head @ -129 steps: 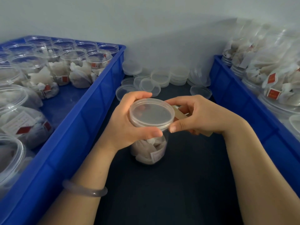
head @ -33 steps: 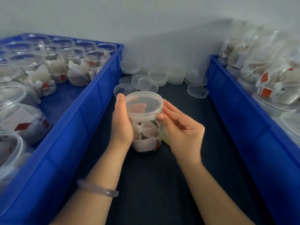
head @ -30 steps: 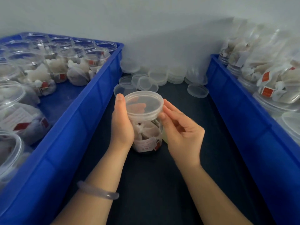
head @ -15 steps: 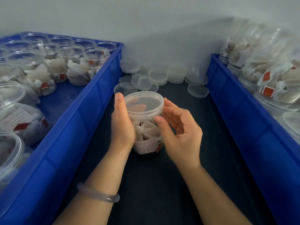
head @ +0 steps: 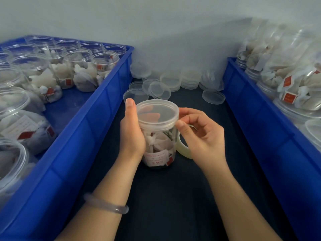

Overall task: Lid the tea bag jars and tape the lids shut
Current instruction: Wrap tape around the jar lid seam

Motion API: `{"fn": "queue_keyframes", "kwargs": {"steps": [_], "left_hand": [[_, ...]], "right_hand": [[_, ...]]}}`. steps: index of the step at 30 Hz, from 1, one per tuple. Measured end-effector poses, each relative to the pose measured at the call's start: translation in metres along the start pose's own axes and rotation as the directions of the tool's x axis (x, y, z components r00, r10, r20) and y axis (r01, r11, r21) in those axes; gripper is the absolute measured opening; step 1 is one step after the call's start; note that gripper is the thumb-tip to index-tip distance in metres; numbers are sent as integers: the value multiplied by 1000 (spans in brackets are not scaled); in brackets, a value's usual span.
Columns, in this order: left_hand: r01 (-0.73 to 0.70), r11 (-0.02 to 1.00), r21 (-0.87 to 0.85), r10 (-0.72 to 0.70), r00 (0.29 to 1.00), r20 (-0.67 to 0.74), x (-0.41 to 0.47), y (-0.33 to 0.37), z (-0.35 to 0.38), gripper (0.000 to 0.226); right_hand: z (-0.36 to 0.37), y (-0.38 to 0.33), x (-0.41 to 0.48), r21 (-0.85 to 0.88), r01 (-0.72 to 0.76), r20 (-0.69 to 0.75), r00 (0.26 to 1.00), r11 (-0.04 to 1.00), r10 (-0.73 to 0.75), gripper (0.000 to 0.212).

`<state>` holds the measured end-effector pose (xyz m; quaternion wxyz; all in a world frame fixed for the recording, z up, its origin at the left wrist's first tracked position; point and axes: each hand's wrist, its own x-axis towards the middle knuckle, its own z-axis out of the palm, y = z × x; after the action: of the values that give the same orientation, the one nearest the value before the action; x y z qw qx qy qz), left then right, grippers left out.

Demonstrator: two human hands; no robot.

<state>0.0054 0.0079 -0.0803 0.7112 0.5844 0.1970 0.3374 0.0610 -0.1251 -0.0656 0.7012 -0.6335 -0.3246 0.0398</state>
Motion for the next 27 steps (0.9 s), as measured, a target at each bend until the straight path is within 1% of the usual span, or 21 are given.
{"fn": "queue_keyframes", "kwargs": {"steps": [1,3,4,6,8,10,12,14,15,16,18,19,20,21,22,23,25,26,27], "left_hand": [[-11,1000,0,11,1000,-3,0,0,0,73],[-18,1000,-2,18,1000,6,0,-1,0,74],[-14,1000,-6,15,1000,10,0,-1,1,74],[-5,1000,-17,5,1000,10,0,1,0,73],[-3,1000,-23,4,1000,5,0,0,1,71],[-15,999,-34,14,1000,-10,1,-2,0,68],[-30,997,-64,32,999,19,2,-1,-2,63],[-82,994,-70,88,992,94,-1,-1,-2,57],[-106,993,-52,111,988,103,-3,-1,-1,52],[-119,993,-27,120,990,76,-5,-1,1,47],[-109,994,13,109,994,-31,-7,-2,7,42],[-117,993,27,119,992,-51,-7,-2,10,40],[-142,989,46,143,989,-40,-10,-2,12,38],[-168,984,65,169,985,-17,-12,-2,14,38],[-184,980,74,184,983,6,-15,-2,15,38],[-193,979,72,192,981,20,-16,-3,15,38],[-211,975,69,210,977,26,-17,-4,13,37],[-218,973,78,217,976,20,-18,-4,13,38],[-215,972,92,215,976,10,-18,-5,13,37]], "right_hand": [[0,1,1,48,-22,4,1000,999,22,9],[2,1,3,229,-114,14,993,967,114,7],[3,1,4,331,-165,33,986,929,163,5],[7,4,6,469,-221,60,974,855,219,7],[9,5,8,543,-245,65,966,803,251,8],[11,4,10,556,-242,46,964,796,261,18],[12,4,12,551,-264,36,955,792,294,26],[11,4,14,532,-310,18,935,788,355,21],[9,4,14,496,-310,-7,933,811,360,20],[9,1,14,469,-293,-23,939,833,344,20],[12,-5,10,435,-248,-31,957,866,290,18],[17,-7,8,356,-244,-36,961,902,275,29],[24,-10,5,241,-248,-50,963,938,267,45],[31,-10,3,125,-244,-88,963,962,256,61],[37,-10,1,58,-239,-140,959,969,245,70],[42,-9,1,40,-227,-189,954,973,231,70],[44,-9,5,28,-166,-253,953,986,167,51],[43,-11,7,20,-138,-256,957,990,138,42],[39,-12,10,19,-121,-234,965,992,122,38]]}}
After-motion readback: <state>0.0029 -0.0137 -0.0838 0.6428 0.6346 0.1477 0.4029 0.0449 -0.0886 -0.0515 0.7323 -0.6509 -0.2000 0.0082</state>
